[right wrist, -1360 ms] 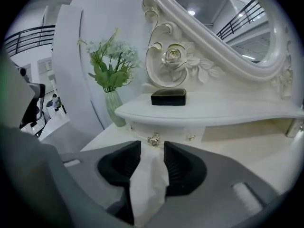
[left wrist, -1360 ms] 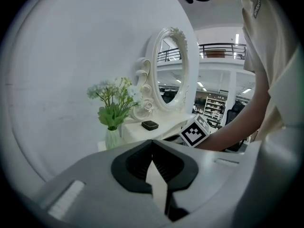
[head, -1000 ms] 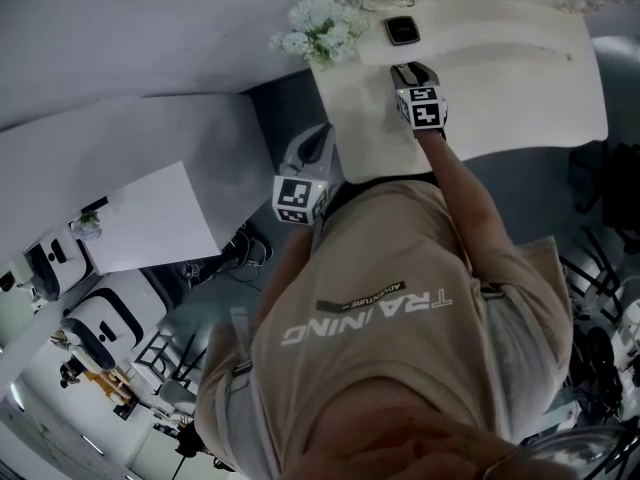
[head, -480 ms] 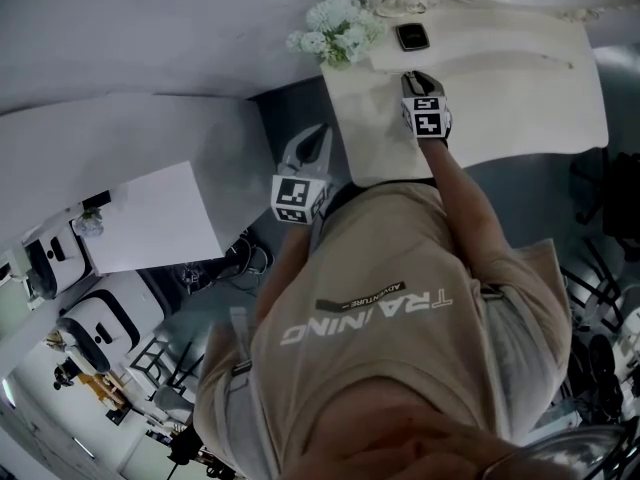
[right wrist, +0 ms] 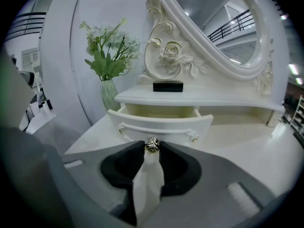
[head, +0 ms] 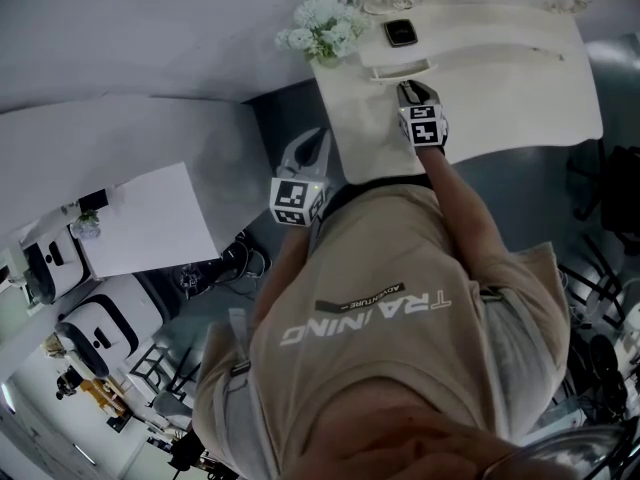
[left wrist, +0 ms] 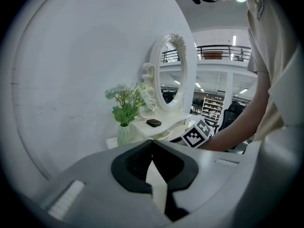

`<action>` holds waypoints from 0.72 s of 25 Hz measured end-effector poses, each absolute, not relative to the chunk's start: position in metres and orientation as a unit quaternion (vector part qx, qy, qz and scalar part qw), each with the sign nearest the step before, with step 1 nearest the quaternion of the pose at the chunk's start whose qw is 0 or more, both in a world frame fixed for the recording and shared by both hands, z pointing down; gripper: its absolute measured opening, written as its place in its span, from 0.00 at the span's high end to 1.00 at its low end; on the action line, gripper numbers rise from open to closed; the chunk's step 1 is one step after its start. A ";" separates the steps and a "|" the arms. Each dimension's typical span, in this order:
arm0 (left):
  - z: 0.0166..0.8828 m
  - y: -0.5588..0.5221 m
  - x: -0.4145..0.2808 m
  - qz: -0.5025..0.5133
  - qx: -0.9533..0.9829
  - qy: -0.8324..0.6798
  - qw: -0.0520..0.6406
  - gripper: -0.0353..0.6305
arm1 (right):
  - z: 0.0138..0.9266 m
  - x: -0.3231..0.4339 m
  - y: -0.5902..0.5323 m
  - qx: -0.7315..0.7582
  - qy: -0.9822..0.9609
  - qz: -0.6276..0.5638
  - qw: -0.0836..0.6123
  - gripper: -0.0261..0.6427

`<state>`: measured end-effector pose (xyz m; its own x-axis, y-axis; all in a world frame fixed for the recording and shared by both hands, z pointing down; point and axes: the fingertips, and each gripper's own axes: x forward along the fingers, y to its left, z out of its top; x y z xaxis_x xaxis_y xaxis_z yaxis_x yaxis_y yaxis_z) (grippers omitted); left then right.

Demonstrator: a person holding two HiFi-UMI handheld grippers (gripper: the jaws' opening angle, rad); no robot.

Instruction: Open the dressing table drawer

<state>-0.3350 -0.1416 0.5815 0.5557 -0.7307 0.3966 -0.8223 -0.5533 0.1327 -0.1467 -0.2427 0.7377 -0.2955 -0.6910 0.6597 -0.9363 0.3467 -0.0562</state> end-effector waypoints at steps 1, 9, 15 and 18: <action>0.581 -0.140 -0.333 0.149 0.869 -0.447 0.154 0.94 | 0.738 -0.146 -0.240 0.525 -0.774 0.225 0.274 0.81; 0.576 -0.131 -0.323 0.148 0.866 -0.455 0.148 0.94 | 0.737 -0.143 -0.237 0.515 -0.779 0.233 0.270 0.81; 0.575 -0.119 -0.317 0.154 0.863 -0.455 0.157 0.94 | 0.737 -0.138 -0.228 0.506 -0.788 0.247 0.250 0.79; 0.578 -0.125 -0.313 0.154 0.863 -0.454 0.162 0.94 | 0.730 -0.136 -0.224 0.495 -0.798 0.238 0.250 0.79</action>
